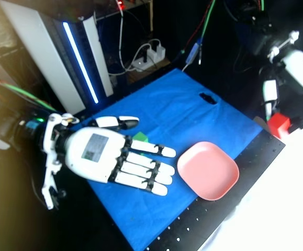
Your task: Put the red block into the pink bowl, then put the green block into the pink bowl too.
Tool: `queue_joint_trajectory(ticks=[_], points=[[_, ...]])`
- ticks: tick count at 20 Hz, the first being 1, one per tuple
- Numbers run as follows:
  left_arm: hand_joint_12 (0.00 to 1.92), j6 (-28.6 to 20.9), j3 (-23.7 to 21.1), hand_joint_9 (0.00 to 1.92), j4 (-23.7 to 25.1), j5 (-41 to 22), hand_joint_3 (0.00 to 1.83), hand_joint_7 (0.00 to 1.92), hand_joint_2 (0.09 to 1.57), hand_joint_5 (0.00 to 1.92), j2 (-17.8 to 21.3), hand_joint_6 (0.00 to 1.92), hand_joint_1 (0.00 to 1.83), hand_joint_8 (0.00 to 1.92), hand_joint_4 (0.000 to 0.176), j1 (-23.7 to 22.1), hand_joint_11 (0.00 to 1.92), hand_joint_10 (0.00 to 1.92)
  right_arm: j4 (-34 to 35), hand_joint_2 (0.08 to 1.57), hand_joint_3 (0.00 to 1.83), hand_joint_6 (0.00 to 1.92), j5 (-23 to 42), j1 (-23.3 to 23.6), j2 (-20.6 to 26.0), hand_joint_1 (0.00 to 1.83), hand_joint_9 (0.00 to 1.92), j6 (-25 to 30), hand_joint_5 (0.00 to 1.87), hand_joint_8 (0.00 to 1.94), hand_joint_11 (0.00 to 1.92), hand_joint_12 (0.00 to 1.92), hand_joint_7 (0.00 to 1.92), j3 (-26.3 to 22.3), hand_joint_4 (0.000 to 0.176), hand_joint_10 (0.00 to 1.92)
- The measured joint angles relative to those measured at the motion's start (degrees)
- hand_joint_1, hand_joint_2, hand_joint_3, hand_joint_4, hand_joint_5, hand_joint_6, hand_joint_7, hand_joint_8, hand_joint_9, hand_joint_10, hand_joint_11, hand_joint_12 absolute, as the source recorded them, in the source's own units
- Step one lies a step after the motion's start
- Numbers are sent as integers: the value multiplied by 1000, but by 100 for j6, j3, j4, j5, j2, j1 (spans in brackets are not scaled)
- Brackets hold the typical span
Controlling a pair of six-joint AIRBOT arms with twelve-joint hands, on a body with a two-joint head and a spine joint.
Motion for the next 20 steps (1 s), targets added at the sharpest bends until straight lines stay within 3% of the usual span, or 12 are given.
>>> queue_joint_trajectory(ticks=[1, 2, 3, 4, 7, 8, 9, 12, 14, 17, 19, 20], points=[[1047, -9, 0, 935, 4, 15, 0, 982, 1117, 968, -11, 989, 1128, 24, 0, 0, 507, 11, -9, 885, 2, 0, -4, 0, -7, 0, 47, 2, 121, 5, 0, 271, 95, 0, 176, 4], [980, -7, 0, 978, 0, -4, 0, 975, 1115, 1014, -28, 973, 1199, 748, 0, -2, 584, 15, -17, 882, 1, 0, -2, 0, -7, 0, 41, 7, 121, 2, 0, 233, 91, 0, 176, 1], [964, -7, 4, 975, 2, -4, 4, 923, 1108, 989, -44, 970, 1126, 371, 0, -24, 571, 8, -26, 885, 1, 0, -15, 24, -7, 0, 35, 22, 123, 2, 0, 204, 85, 7, 176, 1], [963, -7, 4, 971, 20, -35, 3, 971, 1103, 997, -72, 948, 1115, 154, 0, -37, 565, 3, -39, 886, 1, 3, -4, 35, -7, 5, 34, 28, 130, 3, 0, 197, 88, 20, 176, 1], [1045, -9, 4, 940, 107, -59, 0, 1000, 1096, 1013, -162, 920, 1106, 15, 0, -48, 520, 1, -76, 897, 3, 0, 28, 39, -46, 0, 55, 70, 129, 4, 0, 250, 115, 35, 169, 4], [1018, -9, 4, 982, 111, -57, 0, 976, 1115, 1054, -195, 888, 1199, 772, 18, -55, 558, 12, -101, 881, 0, 0, 26, 39, -48, 0, 52, 85, 125, 1, 0, 232, 113, 35, 175, 2], [979, -11, -9, 1013, 114, -81, 0, 965, 1113, 1019, -210, 952, 1211, 938, 33, -79, 584, 16, -101, 882, 0, 0, 26, 39, -48, 0, 41, 94, 119, 1, 0, 196, 100, 37, 176, 1], [1004, -525, 7, 996, 273, -315, 0, 958, 1117, 987, -221, 1000, 1210, 993, 40, -129, 510, 2, -120, 893, 0, 0, 26, 42, -66, 0, 53, 133, 119, 2, 0, 227, 106, 72, 173, 3], [1044, -699, 31, 979, 315, -481, 1, 995, 1121, 931, -289, 1076, 1207, 946, 39, -129, 371, 0, -162, 903, 2, 1, 20, 81, -70, 0, 65, 166, 126, 2, 0, 261, 118, 72, 155, 4], [1107, -793, -2, 961, 334, -540, 0, 970, 1127, 935, -391, 1078, 1203, 979, 43, -111, 356, 0, -197, 878, 0, 2, 31, 81, -72, 0, 74, 168, 139, 1, 0, 317, 126, 83, 174, 2], [1092, -1185, 59, 994, 575, -682, 0, 1021, 1116, 931, -487, 1073, 1210, 906, 35, -92, 370, 11, -181, 880, 0, 0, 26, 81, -70, 0, 76, 170, 134, 1, 0, 322, 128, 92, 165, 2], [1042, -1294, 66, 1014, 612, -745, 0, 1006, 1125, 908, -538, 1122, 1204, 918, 32, -87, 471, 9, -186, 860, 0, 0, 31, 81, -70, 0, 62, 173, 113, 0, 0, 290, 106, 94, 176, 0]])
